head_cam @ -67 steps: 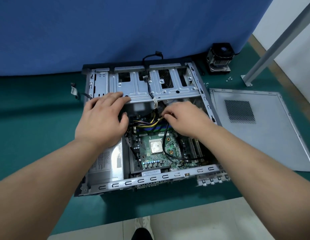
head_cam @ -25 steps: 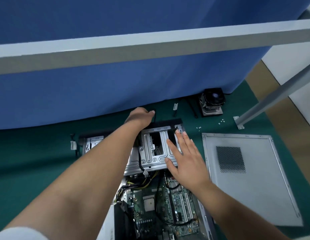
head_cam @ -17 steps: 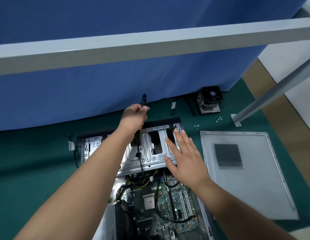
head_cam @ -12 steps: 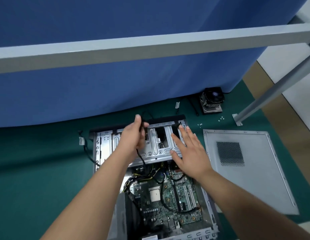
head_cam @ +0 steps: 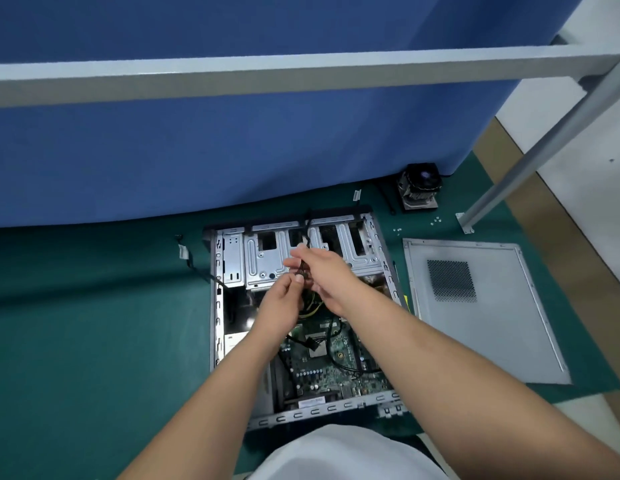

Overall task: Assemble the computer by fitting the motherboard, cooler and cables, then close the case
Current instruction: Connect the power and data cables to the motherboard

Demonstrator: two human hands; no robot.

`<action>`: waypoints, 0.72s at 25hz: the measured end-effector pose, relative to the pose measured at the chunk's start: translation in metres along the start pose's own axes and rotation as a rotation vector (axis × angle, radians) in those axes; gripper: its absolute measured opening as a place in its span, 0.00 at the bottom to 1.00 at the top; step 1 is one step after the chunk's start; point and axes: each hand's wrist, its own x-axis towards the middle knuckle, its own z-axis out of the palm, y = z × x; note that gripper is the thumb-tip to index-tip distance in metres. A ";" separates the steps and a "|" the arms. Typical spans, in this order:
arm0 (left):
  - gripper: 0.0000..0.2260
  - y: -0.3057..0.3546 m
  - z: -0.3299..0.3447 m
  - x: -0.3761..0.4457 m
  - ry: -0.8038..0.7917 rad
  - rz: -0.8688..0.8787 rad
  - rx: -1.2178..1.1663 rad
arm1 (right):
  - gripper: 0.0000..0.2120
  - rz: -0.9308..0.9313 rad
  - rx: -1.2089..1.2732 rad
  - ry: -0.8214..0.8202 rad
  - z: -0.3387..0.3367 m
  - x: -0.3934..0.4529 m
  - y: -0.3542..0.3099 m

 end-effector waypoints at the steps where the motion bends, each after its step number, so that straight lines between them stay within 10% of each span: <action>1: 0.13 -0.001 0.001 -0.002 0.003 -0.009 0.023 | 0.12 0.016 0.058 0.024 0.003 0.001 -0.002; 18: 0.14 -0.005 -0.003 -0.007 -0.003 -0.026 -0.126 | 0.13 -0.114 -0.150 -0.021 -0.010 -0.002 0.002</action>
